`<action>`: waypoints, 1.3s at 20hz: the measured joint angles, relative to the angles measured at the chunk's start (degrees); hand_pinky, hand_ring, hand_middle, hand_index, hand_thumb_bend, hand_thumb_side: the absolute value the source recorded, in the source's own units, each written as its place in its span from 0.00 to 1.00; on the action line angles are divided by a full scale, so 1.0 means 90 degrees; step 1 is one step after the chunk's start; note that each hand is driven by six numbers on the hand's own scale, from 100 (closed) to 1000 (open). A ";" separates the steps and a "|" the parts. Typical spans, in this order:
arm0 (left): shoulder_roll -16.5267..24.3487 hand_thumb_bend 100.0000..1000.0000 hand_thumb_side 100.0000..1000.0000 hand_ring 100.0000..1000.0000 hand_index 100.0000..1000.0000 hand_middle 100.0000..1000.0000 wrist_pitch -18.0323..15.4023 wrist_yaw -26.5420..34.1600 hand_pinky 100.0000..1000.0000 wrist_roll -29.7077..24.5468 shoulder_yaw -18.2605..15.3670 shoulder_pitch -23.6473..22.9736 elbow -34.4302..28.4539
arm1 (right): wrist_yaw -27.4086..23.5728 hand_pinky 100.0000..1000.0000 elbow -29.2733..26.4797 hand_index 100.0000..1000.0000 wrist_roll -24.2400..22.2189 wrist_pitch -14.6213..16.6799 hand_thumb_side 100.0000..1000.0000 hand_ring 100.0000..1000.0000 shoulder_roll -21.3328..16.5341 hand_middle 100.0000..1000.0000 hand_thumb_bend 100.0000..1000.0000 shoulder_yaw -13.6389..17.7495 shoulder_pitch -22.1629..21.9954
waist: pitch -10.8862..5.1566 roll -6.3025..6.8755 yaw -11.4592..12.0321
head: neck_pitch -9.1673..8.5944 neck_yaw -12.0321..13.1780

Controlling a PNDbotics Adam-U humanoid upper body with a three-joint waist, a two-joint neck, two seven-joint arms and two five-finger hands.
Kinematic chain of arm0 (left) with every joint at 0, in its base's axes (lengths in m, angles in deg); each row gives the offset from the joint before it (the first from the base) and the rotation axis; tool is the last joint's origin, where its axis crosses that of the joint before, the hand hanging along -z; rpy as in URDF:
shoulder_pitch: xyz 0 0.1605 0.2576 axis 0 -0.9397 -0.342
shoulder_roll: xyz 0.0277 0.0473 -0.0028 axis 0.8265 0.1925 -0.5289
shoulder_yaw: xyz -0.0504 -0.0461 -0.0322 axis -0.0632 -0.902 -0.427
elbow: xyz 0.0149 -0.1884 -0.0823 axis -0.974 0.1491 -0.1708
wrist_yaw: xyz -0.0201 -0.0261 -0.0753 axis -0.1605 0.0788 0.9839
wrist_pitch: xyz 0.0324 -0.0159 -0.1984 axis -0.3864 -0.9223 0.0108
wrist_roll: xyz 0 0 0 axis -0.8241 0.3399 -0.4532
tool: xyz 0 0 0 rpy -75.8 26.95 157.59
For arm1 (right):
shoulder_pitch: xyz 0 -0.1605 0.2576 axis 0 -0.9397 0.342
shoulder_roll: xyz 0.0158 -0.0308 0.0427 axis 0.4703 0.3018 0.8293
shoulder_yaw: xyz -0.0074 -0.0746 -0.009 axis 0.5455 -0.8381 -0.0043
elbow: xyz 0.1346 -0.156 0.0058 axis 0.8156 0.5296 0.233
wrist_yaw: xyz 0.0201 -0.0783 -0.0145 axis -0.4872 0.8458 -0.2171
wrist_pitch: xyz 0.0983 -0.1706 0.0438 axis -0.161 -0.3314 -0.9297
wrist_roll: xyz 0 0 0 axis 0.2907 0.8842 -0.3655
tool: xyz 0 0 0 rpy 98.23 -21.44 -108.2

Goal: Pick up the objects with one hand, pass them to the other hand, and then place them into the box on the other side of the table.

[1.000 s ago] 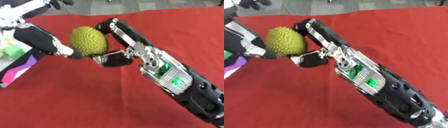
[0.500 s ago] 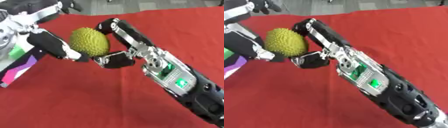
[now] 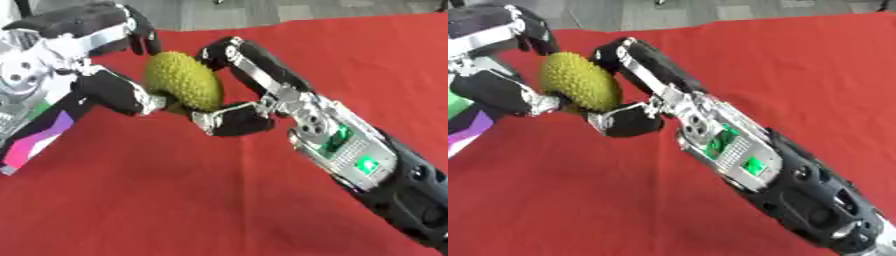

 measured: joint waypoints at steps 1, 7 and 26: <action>-0.0016 0.02 0.21 0.64 0.48 0.55 -0.0008 0.0041 0.72 -0.0008 0.0007 0.0000 0.0000 | 0.0000 0.79 0.0000 0.55 -0.0008 0.0009 0.00 0.60 0.0000 0.46 0.13 0.0000 0.0000 | 0.0000 0.0000 -0.0001 | 0.0000 0.0000; -0.0052 0.02 0.02 0.60 0.51 0.52 0.0138 0.0322 0.68 0.0137 0.0010 -0.0001 -0.0019 | -0.0001 0.79 0.0000 0.56 -0.0068 0.0028 0.00 0.61 0.0000 0.46 0.14 -0.0001 -0.0004 | 0.0000 0.0000 -0.0002 | 0.0000 0.0000; 0.0125 0.05 0.00 0.56 0.54 0.50 0.0472 0.0569 0.66 0.0466 -0.0183 -0.0303 -0.0017 | 0.0773 0.86 -0.0041 0.94 -0.0824 -0.0170 0.73 0.89 -0.0084 0.90 0.64 -0.0015 -0.0104 | 0.0000 0.0000 -0.0023 | 0.0000 -0.0006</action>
